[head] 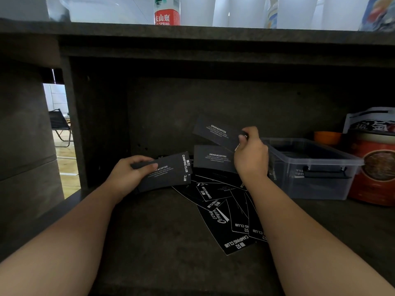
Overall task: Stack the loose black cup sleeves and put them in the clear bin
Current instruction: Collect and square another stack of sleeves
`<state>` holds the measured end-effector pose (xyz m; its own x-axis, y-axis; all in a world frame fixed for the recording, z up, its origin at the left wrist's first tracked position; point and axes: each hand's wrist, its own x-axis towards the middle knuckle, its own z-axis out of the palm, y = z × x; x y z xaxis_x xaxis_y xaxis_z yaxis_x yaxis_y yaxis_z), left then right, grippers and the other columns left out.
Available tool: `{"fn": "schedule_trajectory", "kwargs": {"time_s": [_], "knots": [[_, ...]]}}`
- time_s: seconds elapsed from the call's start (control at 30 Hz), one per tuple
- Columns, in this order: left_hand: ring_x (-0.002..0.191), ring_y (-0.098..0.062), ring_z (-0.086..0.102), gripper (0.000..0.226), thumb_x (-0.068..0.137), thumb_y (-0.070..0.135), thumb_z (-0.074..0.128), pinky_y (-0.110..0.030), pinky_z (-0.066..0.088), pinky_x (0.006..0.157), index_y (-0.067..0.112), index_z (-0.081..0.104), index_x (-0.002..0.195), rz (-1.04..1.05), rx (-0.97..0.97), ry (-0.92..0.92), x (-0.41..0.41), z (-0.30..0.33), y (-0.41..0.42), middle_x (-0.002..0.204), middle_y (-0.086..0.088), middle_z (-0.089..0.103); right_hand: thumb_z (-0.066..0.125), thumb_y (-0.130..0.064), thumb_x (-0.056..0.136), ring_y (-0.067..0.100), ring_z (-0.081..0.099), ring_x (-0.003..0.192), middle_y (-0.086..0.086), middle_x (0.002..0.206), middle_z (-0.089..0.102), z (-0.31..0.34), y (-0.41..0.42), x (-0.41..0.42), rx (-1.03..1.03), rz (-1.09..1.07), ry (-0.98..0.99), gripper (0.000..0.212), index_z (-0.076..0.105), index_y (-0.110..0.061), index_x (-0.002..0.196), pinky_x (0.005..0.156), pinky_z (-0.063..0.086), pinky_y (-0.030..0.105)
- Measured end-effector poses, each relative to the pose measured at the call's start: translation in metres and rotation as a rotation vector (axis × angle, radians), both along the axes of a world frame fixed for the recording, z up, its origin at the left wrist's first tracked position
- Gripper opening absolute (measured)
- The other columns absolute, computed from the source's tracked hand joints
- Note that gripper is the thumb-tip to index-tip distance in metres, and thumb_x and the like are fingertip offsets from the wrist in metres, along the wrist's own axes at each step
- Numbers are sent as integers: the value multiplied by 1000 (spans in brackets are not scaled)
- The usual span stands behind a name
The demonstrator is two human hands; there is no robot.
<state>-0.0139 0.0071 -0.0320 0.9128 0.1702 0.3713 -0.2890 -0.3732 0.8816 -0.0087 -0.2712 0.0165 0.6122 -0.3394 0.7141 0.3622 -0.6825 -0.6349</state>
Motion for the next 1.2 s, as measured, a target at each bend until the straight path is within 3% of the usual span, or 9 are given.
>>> {"fn": "schedule_trajectory", "kwargs": {"time_s": [0.13, 0.43, 0.53, 0.67, 0.73, 0.8, 0.87, 1.03, 1.2], "knots": [[95, -15, 64, 15, 80, 27, 77, -27, 47, 76, 30, 72, 94, -14, -1, 0, -2, 1, -1, 100, 3, 69, 46, -23, 100, 16, 49, 71, -2, 80, 56, 2, 1, 2, 96, 117, -50, 22, 54, -19, 120, 57, 28, 21], [78, 3, 67, 31, 67, 24, 87, -9, 46, 64, 25, 73, 94, -34, 16, -13, -14, 4, -7, 92, 7, 72, 55, -25, 96, 12, 50, 70, -7, 83, 56, -19, 33, 7, -128, 367, 143, 5, 53, -23, 99, 59, 28, 19], [86, -2, 67, 39, 62, 23, 90, -18, 51, 74, 25, 73, 97, -34, 24, -11, -12, 4, -4, 96, 6, 72, 58, -24, 95, 9, 51, 72, -8, 86, 56, -25, 42, 10, -86, 418, 155, 7, 55, -20, 99, 62, 30, 16], [94, -8, 66, 35, 65, 23, 89, -26, 53, 81, 29, 72, 95, -41, 21, 12, -11, 4, -3, 99, 7, 70, 55, -23, 95, 16, 61, 83, -8, 83, 61, -22, 40, 13, 153, 397, 129, 3, 54, -23, 93, 75, 49, 31], [96, -9, 65, 32, 69, 24, 87, -22, 51, 78, 29, 71, 97, -43, 19, 8, -9, 3, -2, 101, 6, 69, 52, -21, 97, 13, 59, 75, -8, 80, 59, -16, 31, 12, 279, 373, 112, 5, 55, -24, 95, 69, 51, 26], [96, -7, 62, 34, 74, 24, 84, -19, 47, 74, 29, 68, 105, -26, 41, -4, -8, 3, -3, 104, 7, 65, 50, -18, 98, 3, 51, 67, -7, 80, 57, -12, 21, 10, 260, 323, 149, 9, 58, -21, 99, 55, 38, 10], [94, -6, 58, 42, 79, 22, 80, -17, 44, 71, 31, 61, 114, 6, 62, -20, -6, 2, -3, 104, 6, 60, 51, -17, 96, 2, 50, 65, -6, 81, 57, -13, 16, 11, 162, 312, 228, 9, 60, -19, 96, 48, 34, 9], [96, -13, 63, 42, 86, 13, 70, -19, 46, 75, 30, 56, 121, 24, -20, -46, 1, -2, 0, 105, -6, 64, 61, -16, 91, 14, 53, 73, -2, 74, 60, -23, 28, 14, -65, 284, 287, 12, 61, -17, 80, 54, 34, 8], [94, -11, 64, 37, 88, 14, 68, -21, 46, 74, 28, 57, 120, 5, -13, -35, 2, -4, 2, 103, -3, 65, 48, -11, 97, 23, 54, 87, 11, 97, 60, -17, 23, 14, 69, 265, 176, 13, 60, -17, 98, 68, 33, 23]]}}
